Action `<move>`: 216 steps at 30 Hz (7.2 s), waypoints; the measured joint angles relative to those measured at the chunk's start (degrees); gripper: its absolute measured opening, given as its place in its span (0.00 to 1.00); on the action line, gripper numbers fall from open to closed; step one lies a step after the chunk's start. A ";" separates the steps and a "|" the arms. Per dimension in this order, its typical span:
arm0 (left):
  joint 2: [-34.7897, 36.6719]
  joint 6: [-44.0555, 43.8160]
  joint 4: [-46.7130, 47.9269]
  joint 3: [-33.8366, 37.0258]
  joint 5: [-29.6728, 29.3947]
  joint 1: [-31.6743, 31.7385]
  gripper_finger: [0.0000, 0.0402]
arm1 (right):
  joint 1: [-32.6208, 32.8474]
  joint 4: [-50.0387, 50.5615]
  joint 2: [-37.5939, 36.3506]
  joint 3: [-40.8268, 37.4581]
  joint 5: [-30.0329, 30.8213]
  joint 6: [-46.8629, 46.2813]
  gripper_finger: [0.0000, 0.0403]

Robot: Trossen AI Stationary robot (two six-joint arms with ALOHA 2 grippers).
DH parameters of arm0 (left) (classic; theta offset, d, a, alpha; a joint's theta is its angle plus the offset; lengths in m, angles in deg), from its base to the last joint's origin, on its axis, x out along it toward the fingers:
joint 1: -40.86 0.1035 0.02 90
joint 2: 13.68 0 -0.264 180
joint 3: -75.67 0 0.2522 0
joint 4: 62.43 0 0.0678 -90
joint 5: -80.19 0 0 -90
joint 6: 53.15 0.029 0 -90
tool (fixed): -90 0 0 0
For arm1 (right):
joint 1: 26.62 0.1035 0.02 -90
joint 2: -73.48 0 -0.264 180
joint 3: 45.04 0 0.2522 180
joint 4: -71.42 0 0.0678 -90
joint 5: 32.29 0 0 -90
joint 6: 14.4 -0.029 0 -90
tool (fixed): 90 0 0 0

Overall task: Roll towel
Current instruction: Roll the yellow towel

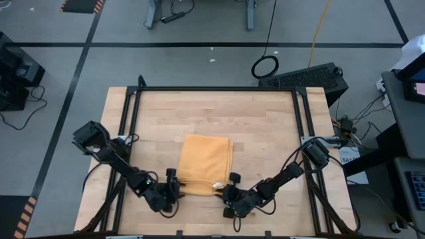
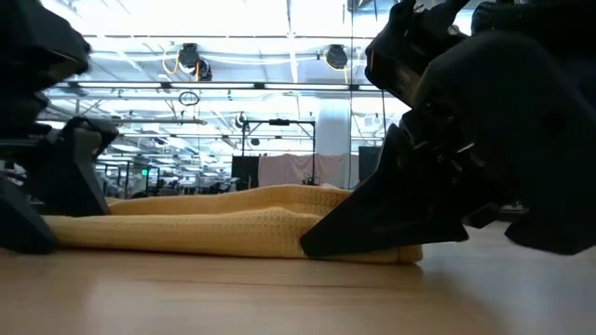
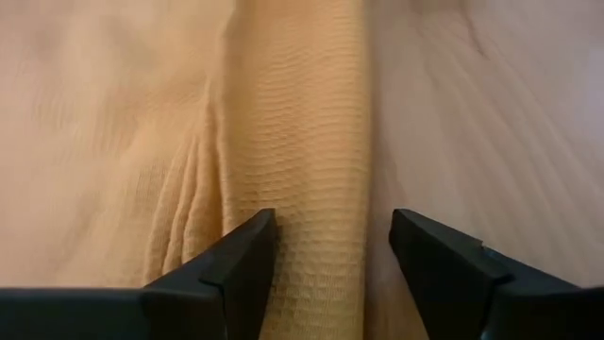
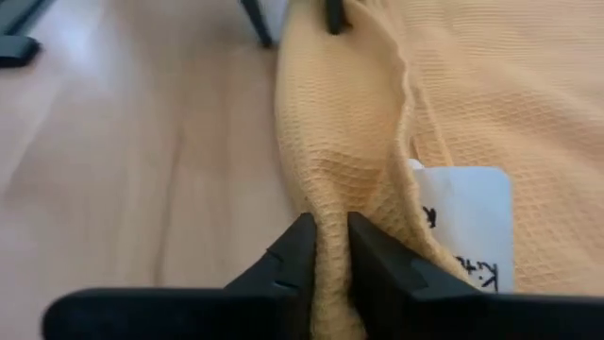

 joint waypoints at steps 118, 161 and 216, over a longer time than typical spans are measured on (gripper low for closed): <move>6.25 -14.67 -1.26 -1.33 20.08 4.44 0.04 | -14.03 0.91 -6.67 -0.26 -43.40 -14.65 0.11; 9.19 -14.28 6.12 -1.27 43.44 22.47 0.04 | -6.73 10.73 -9.31 -0.10 -19.46 14.70 0.13; 7.98 -4.40 8.20 -1.31 13.89 7.84 0.04 | -28.19 4.95 -9.66 -0.07 -58.77 -5.79 0.08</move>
